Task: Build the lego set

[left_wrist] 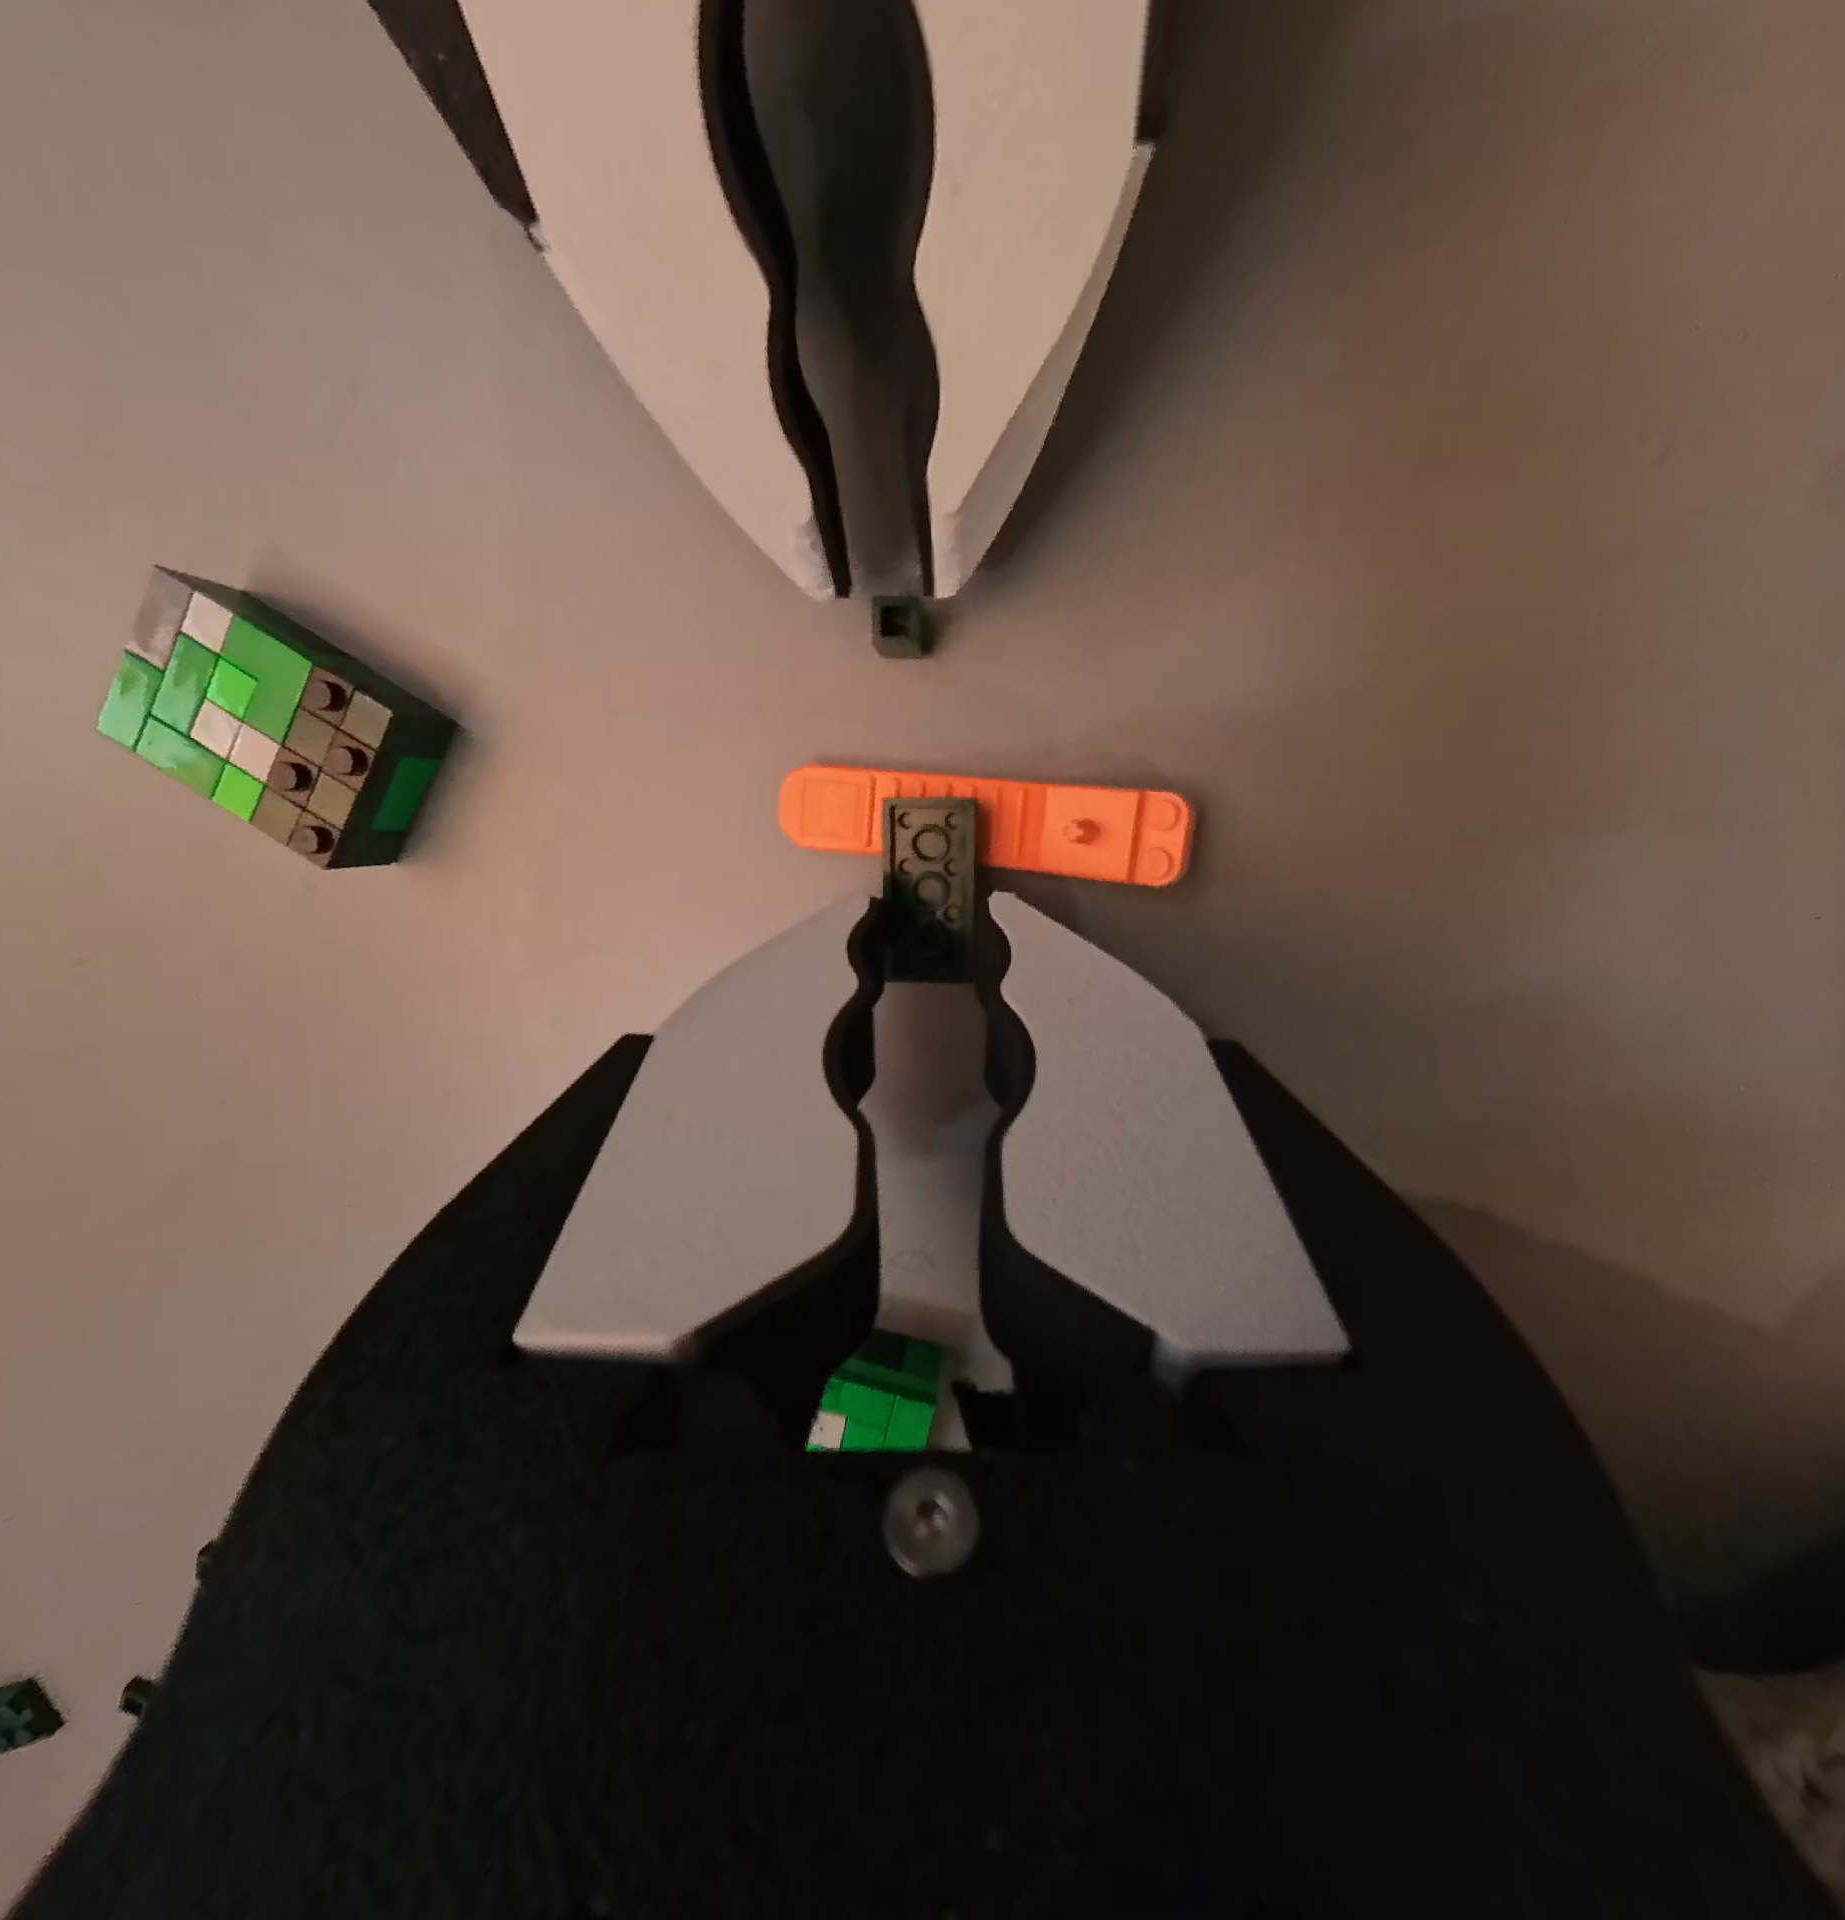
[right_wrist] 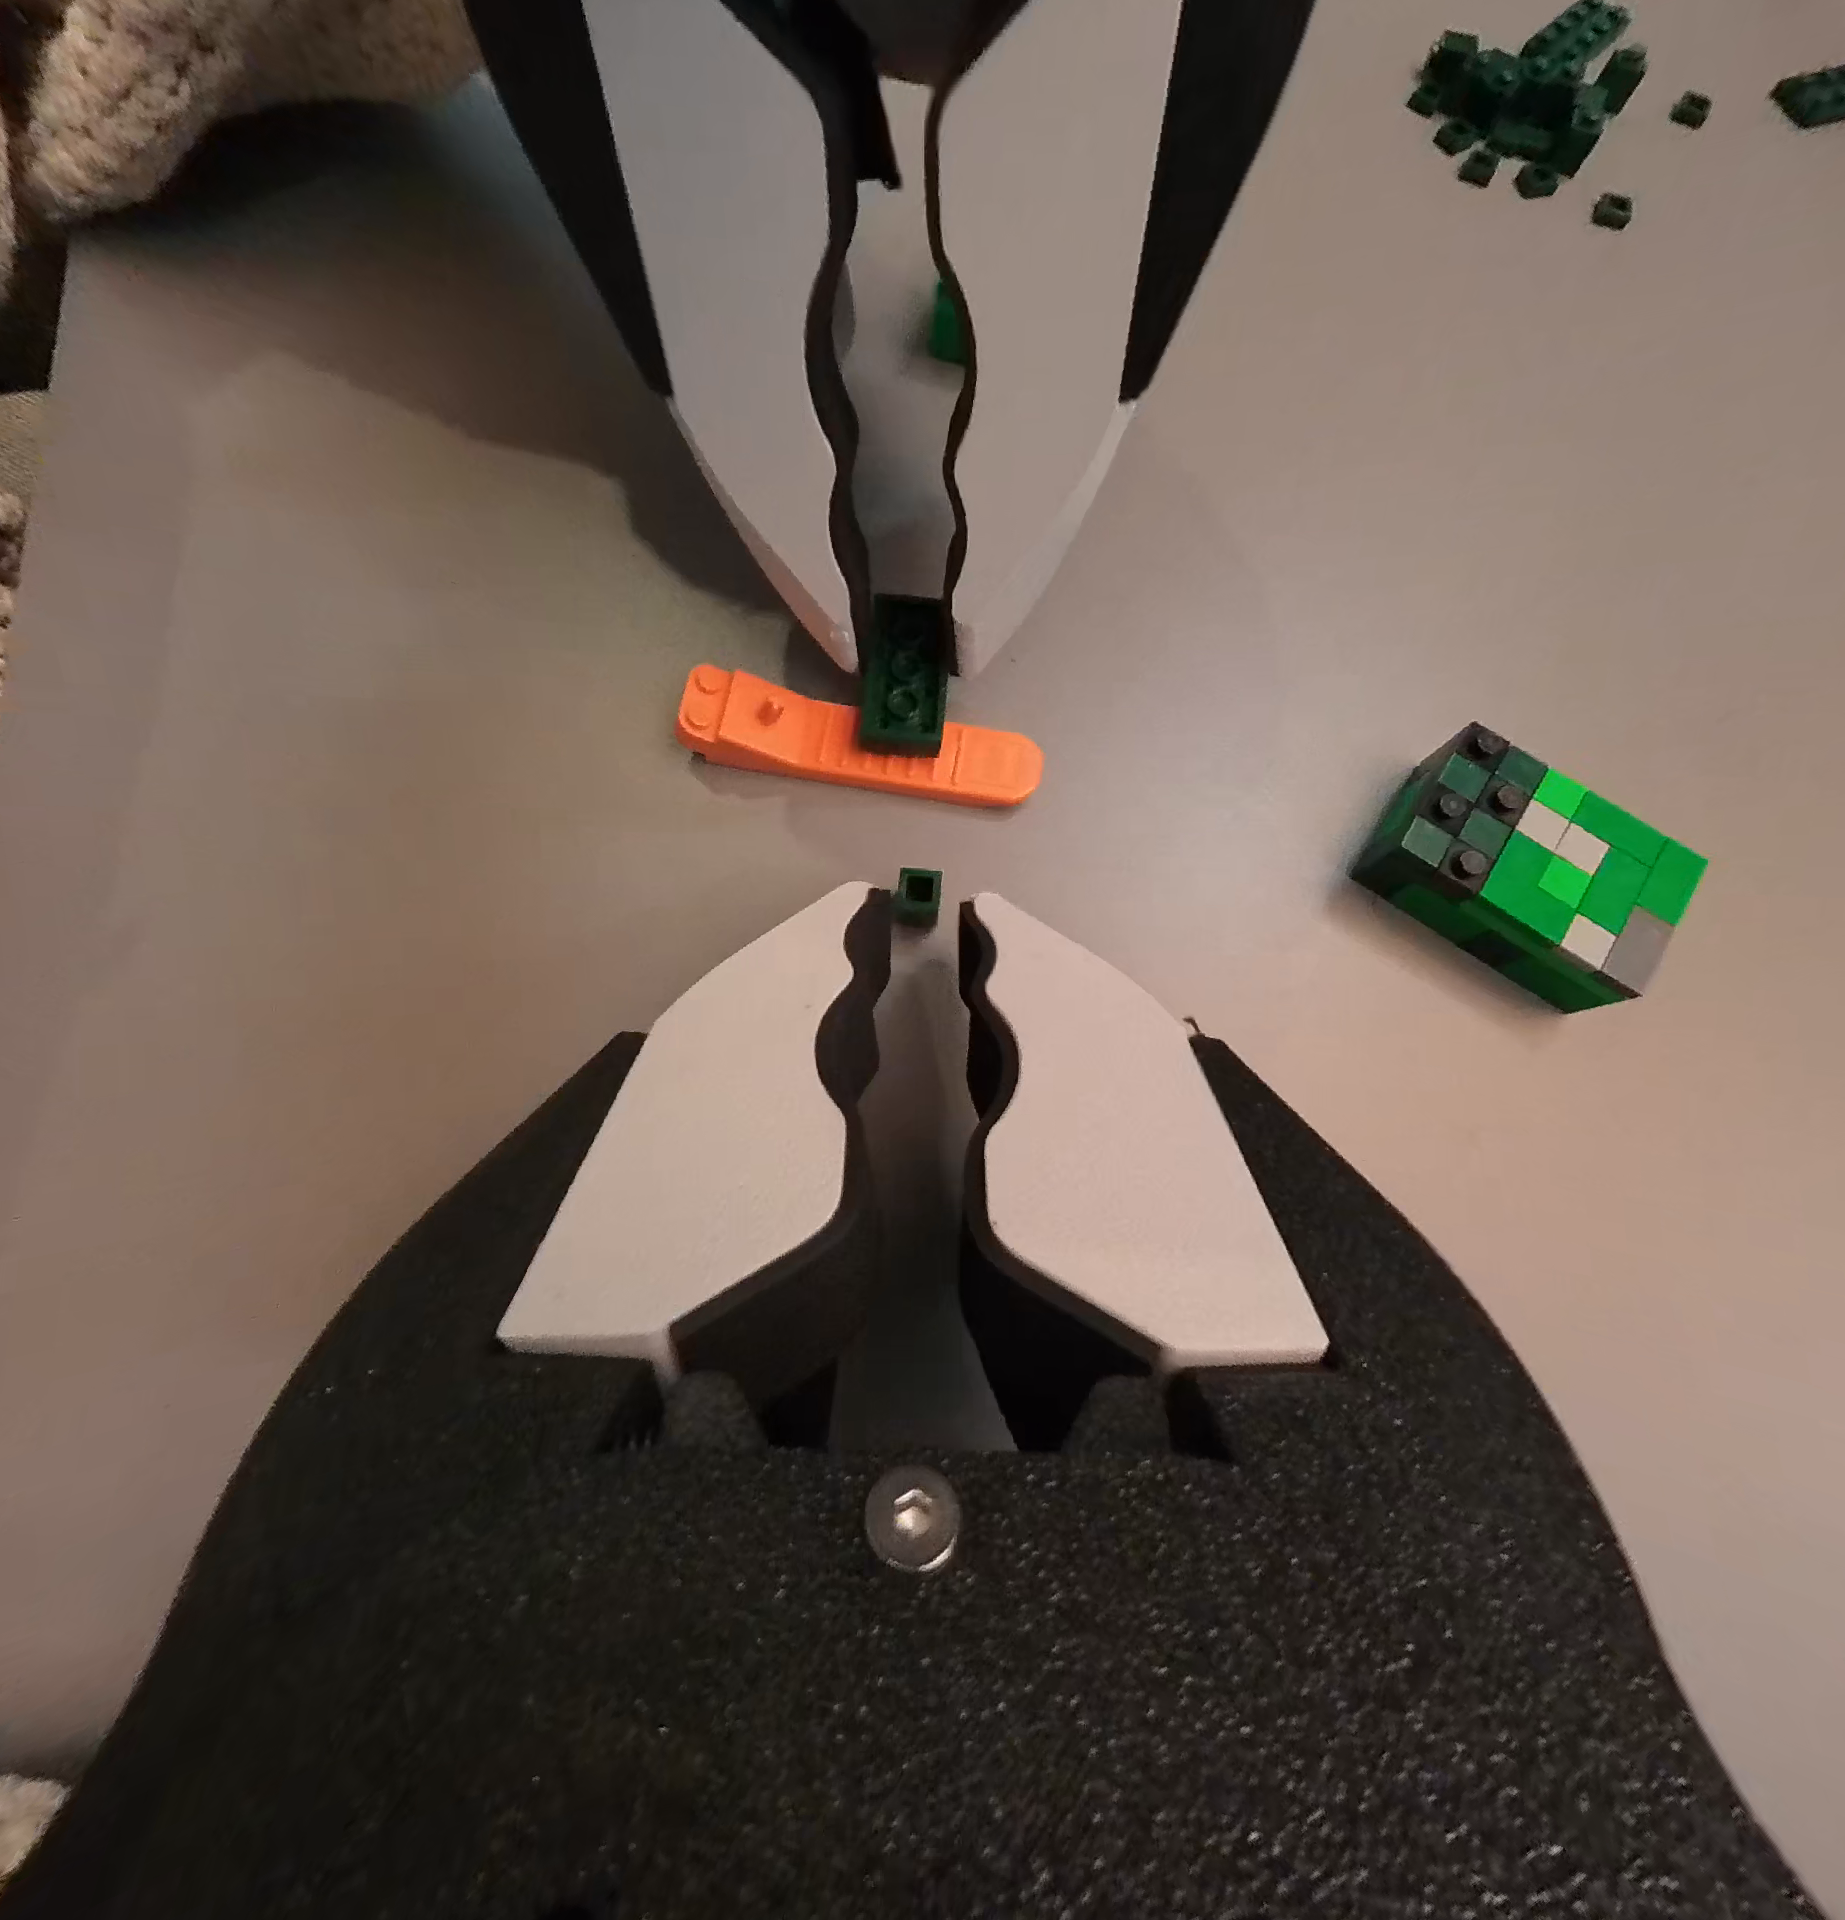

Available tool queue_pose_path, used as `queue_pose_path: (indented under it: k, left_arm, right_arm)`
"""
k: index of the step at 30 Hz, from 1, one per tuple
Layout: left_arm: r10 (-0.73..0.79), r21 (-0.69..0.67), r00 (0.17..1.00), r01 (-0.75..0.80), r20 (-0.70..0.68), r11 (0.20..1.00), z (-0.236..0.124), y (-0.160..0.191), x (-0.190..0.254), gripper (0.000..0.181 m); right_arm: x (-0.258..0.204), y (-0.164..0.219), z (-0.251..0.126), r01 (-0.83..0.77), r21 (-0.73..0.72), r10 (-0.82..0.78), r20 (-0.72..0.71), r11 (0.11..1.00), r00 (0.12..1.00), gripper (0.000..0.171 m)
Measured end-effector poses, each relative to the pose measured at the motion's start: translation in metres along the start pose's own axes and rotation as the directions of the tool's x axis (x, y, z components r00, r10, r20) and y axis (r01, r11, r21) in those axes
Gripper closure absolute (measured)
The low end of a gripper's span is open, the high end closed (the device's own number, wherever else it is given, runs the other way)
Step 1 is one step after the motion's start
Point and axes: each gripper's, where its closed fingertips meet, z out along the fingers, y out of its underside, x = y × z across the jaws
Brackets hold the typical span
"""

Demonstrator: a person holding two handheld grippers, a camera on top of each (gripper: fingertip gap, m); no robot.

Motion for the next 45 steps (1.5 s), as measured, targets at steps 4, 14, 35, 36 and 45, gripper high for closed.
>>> queue_pose_path:
  k: [4,14,35,36,45]
  left_arm:
    - [0.001,0.005,1.0,-0.001,-0.001,1.0,0.0,0.0,0.0,0.165]
    - [0.002,0.017,1.0,-0.002,-0.007,1.0,0.001,-0.002,0.001,0.165]
    - [0.017,0.002,1.0,-0.017,0.016,1.0,0.002,-0.003,-0.001,0.165]
    - [0.019,0.001,1.0,-0.019,0.016,1.0,0.002,-0.003,-0.001,0.165]
    - [0.032,-0.008,0.999,-0.032,0.026,0.999,0.002,-0.003,-0.001,0.165]
  right_arm:
    - [0.0,0.004,0.004,-0.011,-0.01,0.011,0.013,1.0,1.0,0.159]
    - [0.002,-0.007,0.002,-0.003,0.045,0.003,-0.005,0.999,1.0,0.164]
    - [0.0,-0.025,0.018,0.017,0.071,-0.014,-0.041,0.997,0.999,0.164]
    - [0.0,-0.025,0.018,0.018,0.07,-0.015,-0.041,0.997,0.999,0.164]
    - [0.0,-0.024,0.018,0.034,0.039,-0.032,-0.057,0.999,0.998,0.164]
